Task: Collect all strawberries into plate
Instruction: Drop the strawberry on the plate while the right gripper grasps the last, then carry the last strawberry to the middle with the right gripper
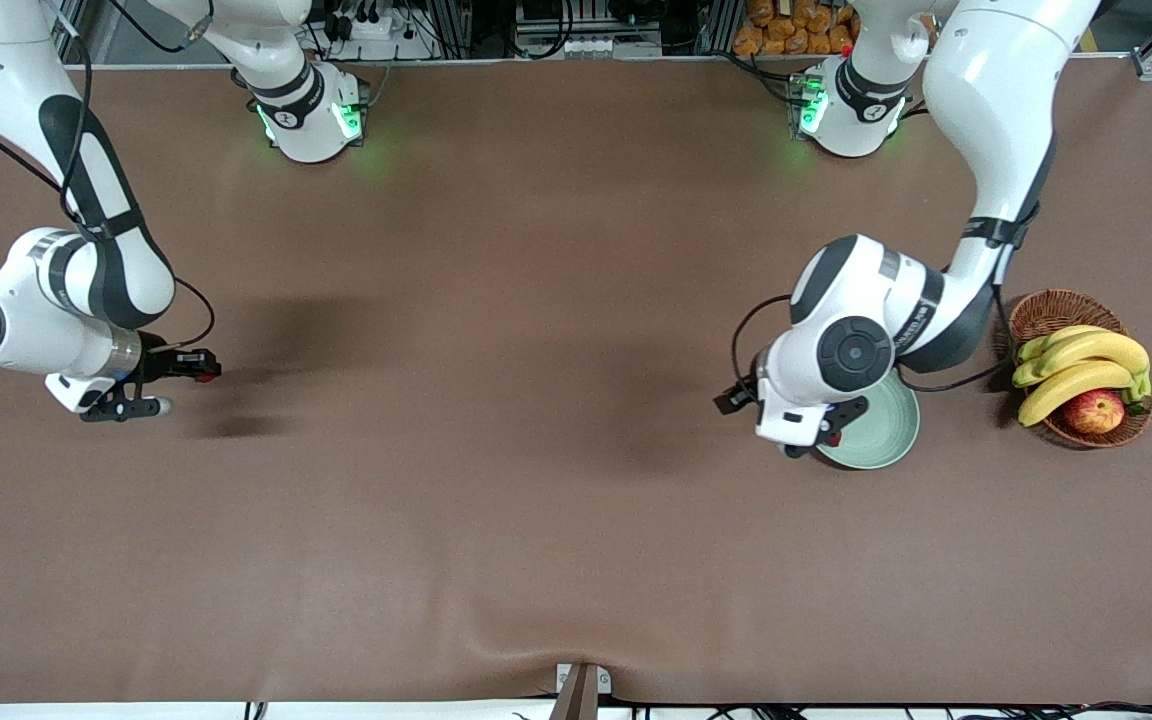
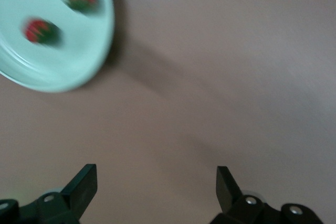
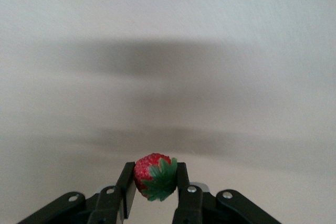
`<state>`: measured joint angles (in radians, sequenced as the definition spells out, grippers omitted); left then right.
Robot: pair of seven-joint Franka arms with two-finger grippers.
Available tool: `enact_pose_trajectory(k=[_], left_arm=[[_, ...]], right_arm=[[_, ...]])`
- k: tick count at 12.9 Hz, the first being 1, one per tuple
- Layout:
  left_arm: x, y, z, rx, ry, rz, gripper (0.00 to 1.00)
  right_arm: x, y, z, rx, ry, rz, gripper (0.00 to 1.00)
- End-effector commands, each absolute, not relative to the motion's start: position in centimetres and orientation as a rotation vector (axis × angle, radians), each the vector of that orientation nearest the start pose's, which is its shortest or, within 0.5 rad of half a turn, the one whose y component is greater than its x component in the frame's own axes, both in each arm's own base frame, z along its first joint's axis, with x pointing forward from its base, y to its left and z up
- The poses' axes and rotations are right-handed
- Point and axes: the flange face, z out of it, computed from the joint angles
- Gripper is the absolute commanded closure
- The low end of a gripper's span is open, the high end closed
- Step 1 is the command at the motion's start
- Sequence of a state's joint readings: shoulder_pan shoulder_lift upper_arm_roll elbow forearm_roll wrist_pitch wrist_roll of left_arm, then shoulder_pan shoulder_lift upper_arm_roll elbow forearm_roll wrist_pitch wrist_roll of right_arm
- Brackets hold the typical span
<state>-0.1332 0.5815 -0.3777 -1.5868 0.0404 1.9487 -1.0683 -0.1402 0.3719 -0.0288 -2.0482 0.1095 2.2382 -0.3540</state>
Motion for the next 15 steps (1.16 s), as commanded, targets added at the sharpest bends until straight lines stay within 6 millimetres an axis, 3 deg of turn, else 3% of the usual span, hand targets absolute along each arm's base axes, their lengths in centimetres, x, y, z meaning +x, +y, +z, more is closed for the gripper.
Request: enact_pose_trajectory(k=[1, 3, 5, 9, 12, 15], left_arm=[[60.2, -33.1, 29.0, -3.008, -0.999, 0.382, 0.00], [60.0, -34.9, 28.5, -3.034, -1.028, 0.340, 0.00], [60.2, -34.8, 28.6, -3.040, -1.031, 0.326, 0.00], [61.4, -32.6, 30.5, -3.049, -1.054, 0.271, 0.00], [61.9, -30.8, 31.2, -3.022, -1.087, 0.277, 0.00], [61.7, -30.3, 31.6, -2.998, -1.074, 0.305, 0.00]], right_arm=[[59.2, -3.9, 26.3, -3.001, -0.291, 0.182, 0.97], [60.1, -0.6, 26.8, -2.957, -0.224, 0.146, 0.98], [61.0, 3.0, 26.9, -2.916, -0.167, 0.127, 0.98], [63.0, 10.0, 27.1, -2.930, 0.006, 0.123, 0.98], [64.1, 16.2, 27.2, -2.933, 0.141, 0.117, 0.98], [64.5, 23.0, 26.7, -2.924, 0.289, 0.109, 0.98]])
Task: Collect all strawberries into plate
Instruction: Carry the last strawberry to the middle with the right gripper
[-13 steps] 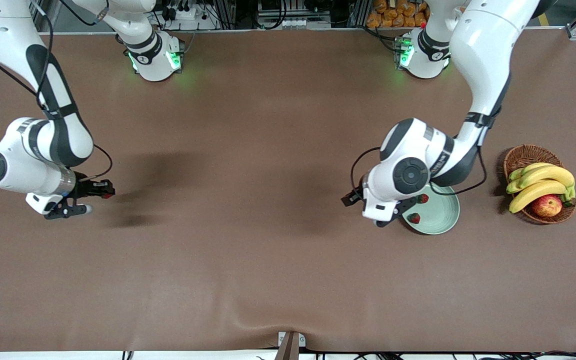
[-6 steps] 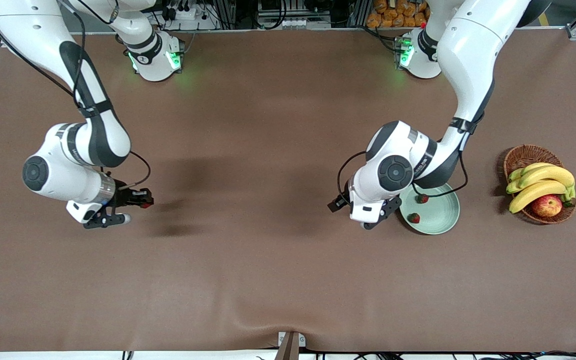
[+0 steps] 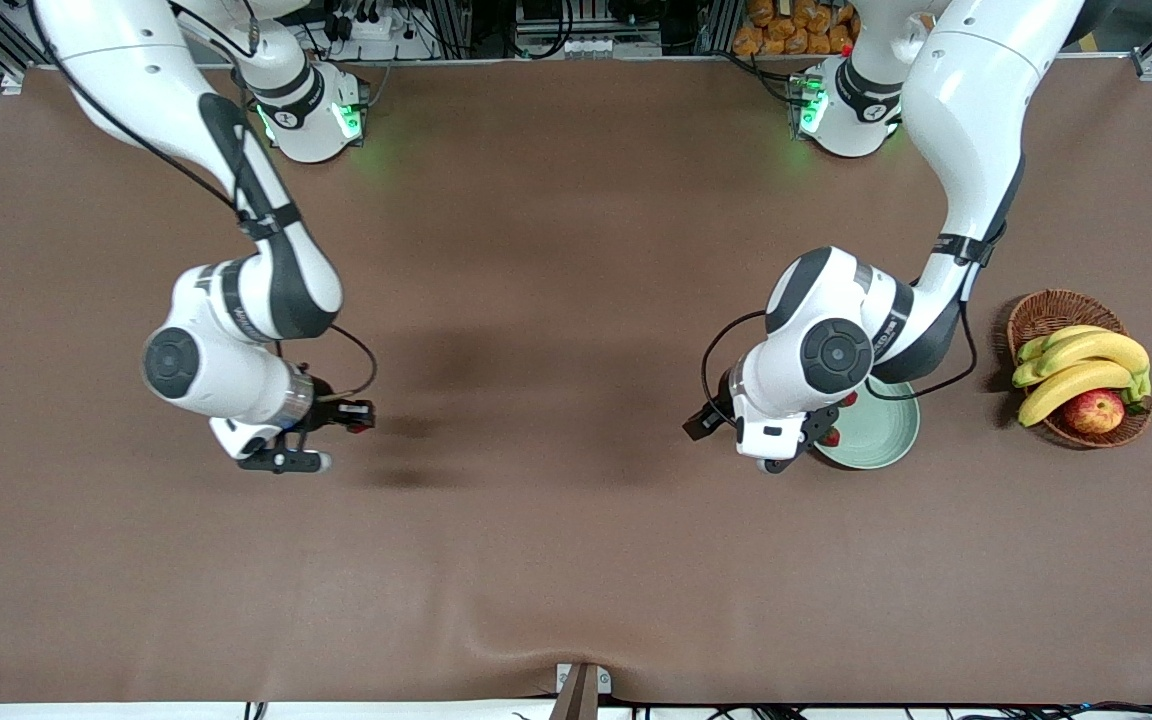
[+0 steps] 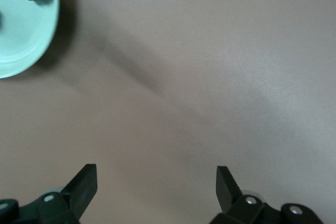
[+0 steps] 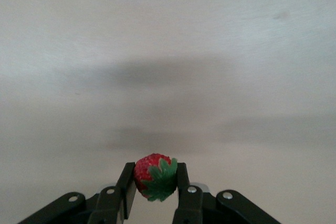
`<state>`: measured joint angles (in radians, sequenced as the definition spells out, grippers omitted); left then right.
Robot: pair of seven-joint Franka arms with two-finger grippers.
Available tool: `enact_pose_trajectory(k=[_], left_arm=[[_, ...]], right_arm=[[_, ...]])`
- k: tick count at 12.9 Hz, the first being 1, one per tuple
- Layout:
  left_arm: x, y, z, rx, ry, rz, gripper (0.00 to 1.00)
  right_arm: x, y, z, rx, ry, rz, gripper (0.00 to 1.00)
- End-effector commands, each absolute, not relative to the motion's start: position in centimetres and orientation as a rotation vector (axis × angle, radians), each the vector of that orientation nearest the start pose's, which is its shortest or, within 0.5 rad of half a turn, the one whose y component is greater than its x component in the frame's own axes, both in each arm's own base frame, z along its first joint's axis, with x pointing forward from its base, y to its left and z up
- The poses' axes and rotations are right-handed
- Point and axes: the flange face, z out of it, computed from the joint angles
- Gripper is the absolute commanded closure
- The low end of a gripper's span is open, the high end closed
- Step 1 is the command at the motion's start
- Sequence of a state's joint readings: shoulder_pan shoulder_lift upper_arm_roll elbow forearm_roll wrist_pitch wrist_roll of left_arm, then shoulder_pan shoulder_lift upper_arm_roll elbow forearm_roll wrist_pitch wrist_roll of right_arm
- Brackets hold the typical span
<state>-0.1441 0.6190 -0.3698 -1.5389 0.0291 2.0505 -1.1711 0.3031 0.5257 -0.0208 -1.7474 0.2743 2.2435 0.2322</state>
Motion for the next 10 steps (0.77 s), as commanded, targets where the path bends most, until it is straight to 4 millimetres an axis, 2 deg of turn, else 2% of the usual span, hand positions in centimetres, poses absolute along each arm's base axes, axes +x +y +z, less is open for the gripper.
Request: enact_pose_trajectory(k=[1, 5, 7, 10], left_arm=[[61.7, -30.3, 31.6, -2.998, -1.076, 0.306, 0.00], [61.6, -30.1, 31.9, -2.992, -1.073, 0.312, 0.00], [62.0, -28.6, 32.2, -2.974, -1.096, 0.321, 0.00], [61.7, -28.4, 32.1, -2.953, -1.078, 0.351, 0.00]], right_arm=[[64.6, 25.2, 26.5, -2.914, 0.352, 0.099, 0.98], [64.0, 32.8, 24.5, -2.858, 0.514, 0.026, 0.98], [63.1, 35.9, 23.2, -2.815, 0.565, -0.008, 0.98], [61.4, 40.2, 21.6, -2.768, 0.616, -0.031, 0.97]])
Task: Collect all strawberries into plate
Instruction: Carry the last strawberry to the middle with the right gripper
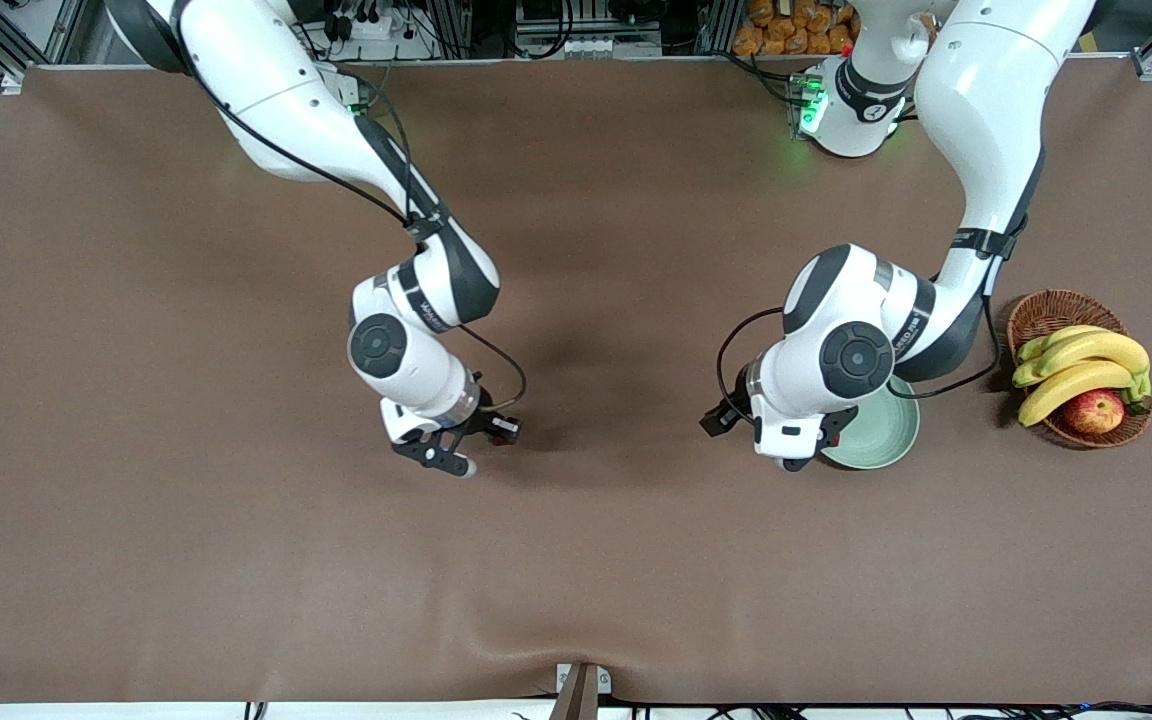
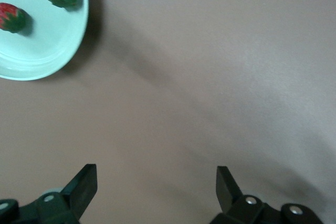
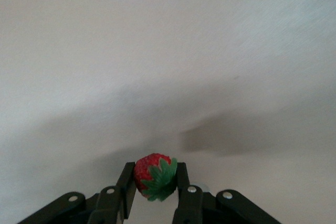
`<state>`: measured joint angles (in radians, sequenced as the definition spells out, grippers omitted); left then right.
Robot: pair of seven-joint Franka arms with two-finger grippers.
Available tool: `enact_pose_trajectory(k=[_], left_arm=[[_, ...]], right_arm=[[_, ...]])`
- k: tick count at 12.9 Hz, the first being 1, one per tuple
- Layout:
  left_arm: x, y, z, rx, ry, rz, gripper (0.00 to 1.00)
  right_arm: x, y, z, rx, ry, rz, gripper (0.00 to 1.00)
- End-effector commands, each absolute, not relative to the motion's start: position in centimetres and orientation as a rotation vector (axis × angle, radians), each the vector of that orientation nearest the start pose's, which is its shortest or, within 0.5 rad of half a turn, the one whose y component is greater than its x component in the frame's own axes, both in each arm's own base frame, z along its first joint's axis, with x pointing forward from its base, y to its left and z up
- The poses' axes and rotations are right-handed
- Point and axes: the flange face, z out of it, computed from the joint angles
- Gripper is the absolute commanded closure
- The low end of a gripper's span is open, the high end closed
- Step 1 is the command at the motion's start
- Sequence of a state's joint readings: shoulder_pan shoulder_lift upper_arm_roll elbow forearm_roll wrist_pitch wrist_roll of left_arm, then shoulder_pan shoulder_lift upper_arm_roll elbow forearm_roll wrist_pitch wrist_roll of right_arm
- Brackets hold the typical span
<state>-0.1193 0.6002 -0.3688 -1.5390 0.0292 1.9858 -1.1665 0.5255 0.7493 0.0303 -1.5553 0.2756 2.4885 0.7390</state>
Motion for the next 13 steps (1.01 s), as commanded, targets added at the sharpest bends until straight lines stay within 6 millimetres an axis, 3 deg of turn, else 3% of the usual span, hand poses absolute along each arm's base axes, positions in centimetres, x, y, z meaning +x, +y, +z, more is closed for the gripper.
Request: enact_pose_trajectory(k=[1, 3, 6, 8, 9, 10, 11, 13], left_arm=[[61.6, -28.4, 32.0, -2.947, -1.072, 0.360, 0.00], [61.5, -28.3, 31.5, -2.941, -1.068, 0.374, 0.00], [61.4, -28.5, 30.8, -2.936, -1.062, 0.388, 0.00], [61.2, -28.7, 30.6, -2.934, -1.056, 0.393, 0.00], [61.2, -28.7, 30.4, -2.932, -1.055, 0.397, 0.00], [61.2, -28.8, 30.0, -2.931, -1.051, 0.404, 0.00], [61.2, -28.8, 29.9, -2.932, -1.051, 0.405, 0.00], [61.1, -29.2, 29.7, -2.937, -1.044, 0.403, 0.00]], right_arm=[[60.6, 41.6, 21.2, -2.757, 0.628, -0.042, 0.97], [58.8, 44.1, 20.9, -2.752, 0.641, -0.028, 0.96], [56.6, 46.4, 20.5, -2.757, 0.685, 0.015, 0.92], [55.5, 47.1, 19.9, -2.768, 0.688, 0.033, 0.81], [55.1, 47.3, 19.6, -2.773, 0.685, 0.039, 0.71], [55.1, 47.3, 19.6, -2.775, 0.684, 0.039, 0.42], [55.3, 47.1, 19.9, -2.777, 0.679, 0.028, 0.00], [56.6, 45.9, 20.9, -2.768, 0.684, 0.002, 0.00]])
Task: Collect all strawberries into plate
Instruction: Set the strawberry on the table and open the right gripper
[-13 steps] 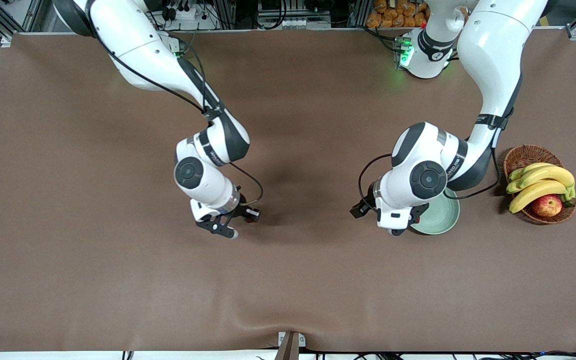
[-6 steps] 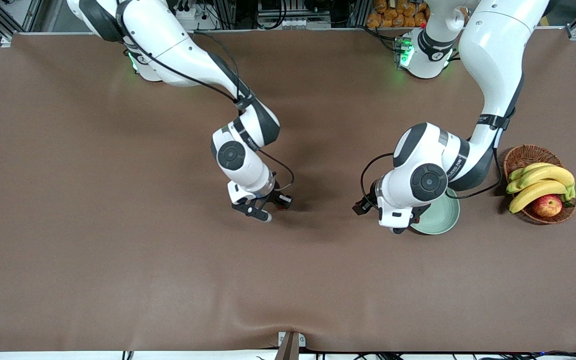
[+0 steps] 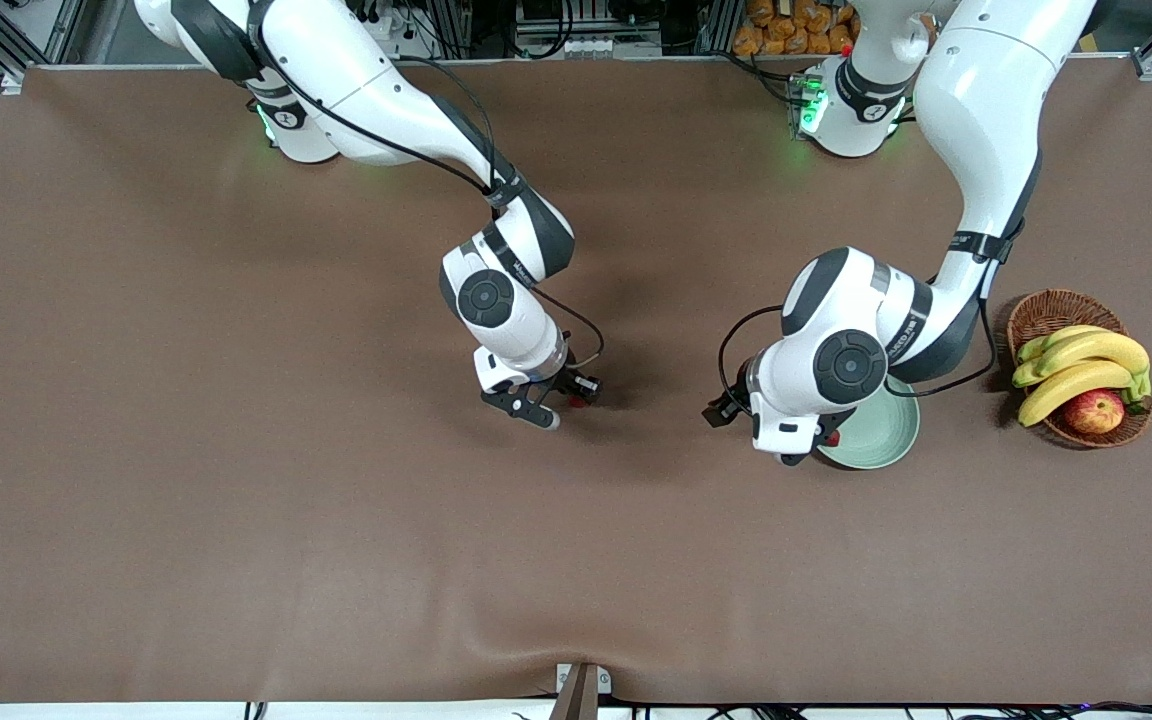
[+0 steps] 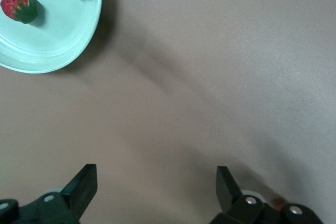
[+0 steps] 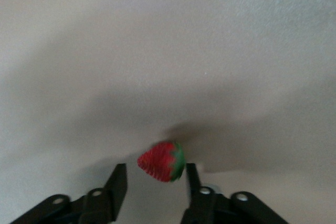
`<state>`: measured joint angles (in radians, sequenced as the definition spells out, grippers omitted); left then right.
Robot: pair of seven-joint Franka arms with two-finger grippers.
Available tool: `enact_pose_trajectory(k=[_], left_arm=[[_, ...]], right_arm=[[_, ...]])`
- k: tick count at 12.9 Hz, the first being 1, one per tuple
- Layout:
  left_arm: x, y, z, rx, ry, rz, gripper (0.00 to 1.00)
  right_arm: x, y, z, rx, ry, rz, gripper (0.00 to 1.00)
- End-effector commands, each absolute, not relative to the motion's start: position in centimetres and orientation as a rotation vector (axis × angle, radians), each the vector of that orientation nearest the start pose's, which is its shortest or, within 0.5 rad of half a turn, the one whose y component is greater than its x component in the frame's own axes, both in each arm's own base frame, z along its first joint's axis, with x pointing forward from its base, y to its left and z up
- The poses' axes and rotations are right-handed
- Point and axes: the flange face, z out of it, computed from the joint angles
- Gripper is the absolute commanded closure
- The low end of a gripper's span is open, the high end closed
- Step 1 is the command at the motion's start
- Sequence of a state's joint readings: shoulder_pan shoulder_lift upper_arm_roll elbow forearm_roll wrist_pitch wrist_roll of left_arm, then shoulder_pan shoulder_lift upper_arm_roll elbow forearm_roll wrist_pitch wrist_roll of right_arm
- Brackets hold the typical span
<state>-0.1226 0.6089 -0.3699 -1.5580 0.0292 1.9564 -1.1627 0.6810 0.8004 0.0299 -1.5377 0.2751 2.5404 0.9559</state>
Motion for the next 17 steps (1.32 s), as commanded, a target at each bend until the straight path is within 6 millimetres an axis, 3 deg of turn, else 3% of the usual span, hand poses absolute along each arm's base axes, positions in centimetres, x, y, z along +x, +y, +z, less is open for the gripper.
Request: enact_pose_trajectory(k=[1, 3, 5, 9, 12, 14, 17], left_arm=[[61.1, -29.5, 29.3, -2.942, -1.042, 0.403, 0.00], [61.4, -30.8, 29.8, -2.999, -1.064, 0.358, 0.00], [60.9, -32.7, 29.2, -3.022, -1.058, 0.345, 0.00], [59.9, -37.3, 27.6, -3.096, -1.133, 0.344, 0.00], [58.7, -43.7, 26.7, -3.146, -1.199, 0.298, 0.00], [58.6, -46.0, 25.3, -3.155, -1.274, 0.288, 0.00], [58.6, -46.9, 23.5, -3.161, -1.388, 0.259, 0.00]], right_arm=[[57.7, 44.8, 21.8, -2.755, 0.695, -0.016, 0.00], [59.7, 42.1, 23.6, -2.776, 0.631, -0.024, 0.00], [61.8, 37.9, 25.6, -2.833, 0.481, 0.005, 0.00], [64.9, 27.7, 30.3, -2.893, 0.302, 0.129, 0.00], [64.3, 21.3, 34.7, -2.891, 0.313, 0.148, 0.00], [63.9, 17.6, 38.1, -2.886, 0.278, 0.139, 0.00], [63.6, 12.8, 41.5, -2.920, 0.253, 0.137, 0.00]])
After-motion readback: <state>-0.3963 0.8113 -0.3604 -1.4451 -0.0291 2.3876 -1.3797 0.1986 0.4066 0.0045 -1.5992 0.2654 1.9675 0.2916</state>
